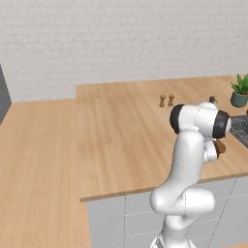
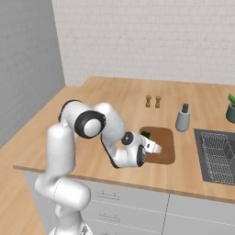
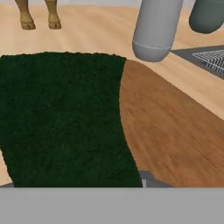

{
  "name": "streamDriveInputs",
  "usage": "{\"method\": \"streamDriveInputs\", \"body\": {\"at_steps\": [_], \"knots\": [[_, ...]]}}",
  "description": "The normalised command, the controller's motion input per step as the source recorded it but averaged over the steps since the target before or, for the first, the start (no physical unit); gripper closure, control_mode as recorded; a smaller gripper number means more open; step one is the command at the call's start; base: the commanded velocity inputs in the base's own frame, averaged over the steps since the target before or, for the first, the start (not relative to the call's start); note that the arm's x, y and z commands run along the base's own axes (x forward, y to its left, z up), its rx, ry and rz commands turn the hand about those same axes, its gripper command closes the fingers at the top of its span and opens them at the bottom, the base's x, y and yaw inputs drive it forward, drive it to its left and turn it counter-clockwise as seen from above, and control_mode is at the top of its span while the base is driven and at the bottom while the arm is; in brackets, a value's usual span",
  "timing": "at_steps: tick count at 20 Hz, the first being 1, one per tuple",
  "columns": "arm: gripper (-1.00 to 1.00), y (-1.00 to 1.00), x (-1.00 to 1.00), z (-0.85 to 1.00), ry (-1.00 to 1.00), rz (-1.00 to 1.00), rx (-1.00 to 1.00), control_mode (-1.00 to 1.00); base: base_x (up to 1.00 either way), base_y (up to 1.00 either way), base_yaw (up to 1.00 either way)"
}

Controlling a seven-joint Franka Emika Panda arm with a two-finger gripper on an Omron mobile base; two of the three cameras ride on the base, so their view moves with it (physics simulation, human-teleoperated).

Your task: Pick up the sponge from the counter and clean the cutting board by briefly scrubbing or pressing down on the cutting board. Once finished, release the sponge.

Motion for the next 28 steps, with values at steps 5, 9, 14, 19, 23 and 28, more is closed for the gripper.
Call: {"method": "streamDriveInputs", "body": {"at_steps": [5, 9, 14, 19, 23, 28], "knots": [[1.00, -0.17, -0.79, 0.59, 0.45, 0.00, 0.00, -1.00, 0.00, 0.00, 0.00], [1.00, -0.28, -0.69, 0.36, 0.45, 0.00, 0.00, -1.00, 0.00, 0.00, 0.00], [1.00, -0.56, -0.34, 0.56, 0.21, 0.00, 0.03, -1.00, 0.00, 0.00, 0.00], [1.00, -0.48, 0.00, 1.00, 0.00, 0.00, 0.08, -1.00, 0.00, 0.00, 0.00], [1.00, -0.52, 0.11, 0.89, 0.00, 0.03, 0.15, -1.00, 0.00, 0.00, 0.00], [1.00, -0.30, 0.29, 0.35, 0.00, 0.03, 0.10, -1.00, 0.00, 0.00, 0.00]]}}
